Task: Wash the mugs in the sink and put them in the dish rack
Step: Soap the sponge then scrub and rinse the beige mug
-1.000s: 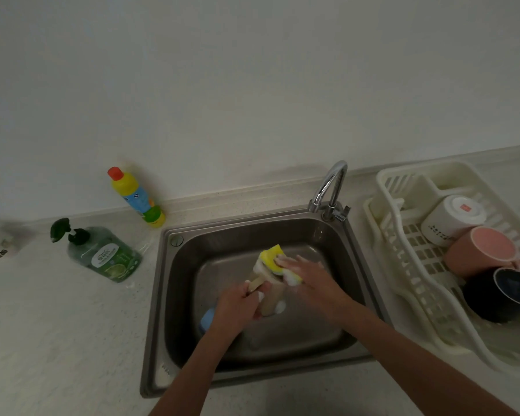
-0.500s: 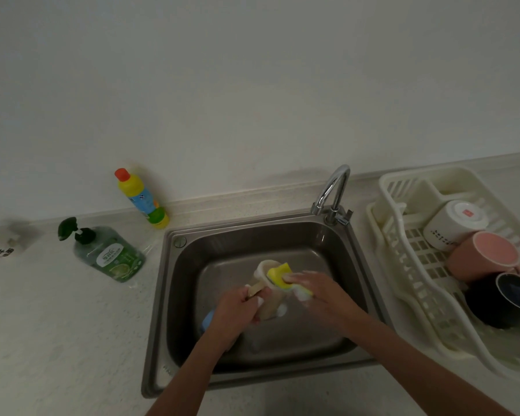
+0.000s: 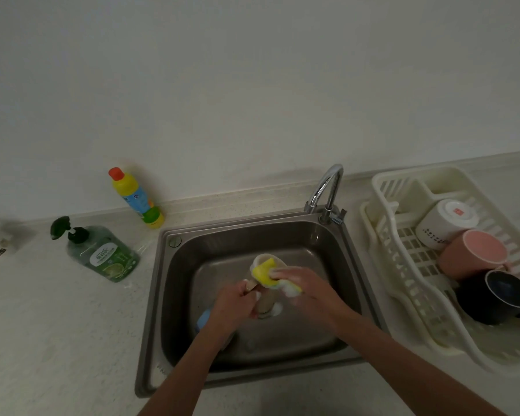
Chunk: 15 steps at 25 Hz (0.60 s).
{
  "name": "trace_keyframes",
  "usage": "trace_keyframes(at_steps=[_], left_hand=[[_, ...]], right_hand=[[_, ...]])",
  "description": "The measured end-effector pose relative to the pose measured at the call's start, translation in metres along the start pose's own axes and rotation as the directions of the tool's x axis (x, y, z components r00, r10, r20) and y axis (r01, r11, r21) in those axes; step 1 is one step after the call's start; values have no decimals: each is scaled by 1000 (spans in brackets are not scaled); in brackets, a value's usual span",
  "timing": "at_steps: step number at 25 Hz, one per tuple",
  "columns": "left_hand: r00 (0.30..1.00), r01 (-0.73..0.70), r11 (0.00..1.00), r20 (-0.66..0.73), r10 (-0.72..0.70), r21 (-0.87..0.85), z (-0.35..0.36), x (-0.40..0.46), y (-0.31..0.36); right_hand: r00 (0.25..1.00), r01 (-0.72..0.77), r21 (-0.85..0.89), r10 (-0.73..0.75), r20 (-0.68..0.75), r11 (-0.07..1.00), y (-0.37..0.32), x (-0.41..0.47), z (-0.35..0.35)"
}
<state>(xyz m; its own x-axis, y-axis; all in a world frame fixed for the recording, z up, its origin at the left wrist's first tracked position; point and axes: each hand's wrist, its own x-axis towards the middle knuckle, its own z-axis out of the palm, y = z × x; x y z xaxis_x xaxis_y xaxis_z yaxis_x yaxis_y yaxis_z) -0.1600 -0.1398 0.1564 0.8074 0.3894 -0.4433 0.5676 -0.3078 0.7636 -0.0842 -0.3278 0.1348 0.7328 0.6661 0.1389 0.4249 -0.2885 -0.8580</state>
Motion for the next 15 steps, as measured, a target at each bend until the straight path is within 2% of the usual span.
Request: trace_keyframes(at_steps=[1,3,5,7,9,13,15], left_hand=[[1000,-13,1000,-1,13,-7,2,0,0],[999,-32,999,-14,32,-23,1,2,1],[1000,-8,996,-21,6,-91,-4,3,4],[1000,25,993,-2,-25,-117,-7,3,2],[999,38,999,21,-37,-32,-8,1,-2],[1000,16,993,13,-17,117,-8,10,-10],[1000,20,987,9,-22,162,-10,15,-10]], right_hand=[[999,-1,-17,2,53,1000,-1,10,0],[987,-82,-120,98,126,989,7,30,-3],[992,-101,-178,113,56,979,22,29,-5],[998,-34,-170,26,-50,985,31,10,0],[998,-26,-122,20,-56,992,29,2,9],[979,-162,-108,173,103,981,13,30,20],[966,-203,-129,220,139,971,5,46,20]])
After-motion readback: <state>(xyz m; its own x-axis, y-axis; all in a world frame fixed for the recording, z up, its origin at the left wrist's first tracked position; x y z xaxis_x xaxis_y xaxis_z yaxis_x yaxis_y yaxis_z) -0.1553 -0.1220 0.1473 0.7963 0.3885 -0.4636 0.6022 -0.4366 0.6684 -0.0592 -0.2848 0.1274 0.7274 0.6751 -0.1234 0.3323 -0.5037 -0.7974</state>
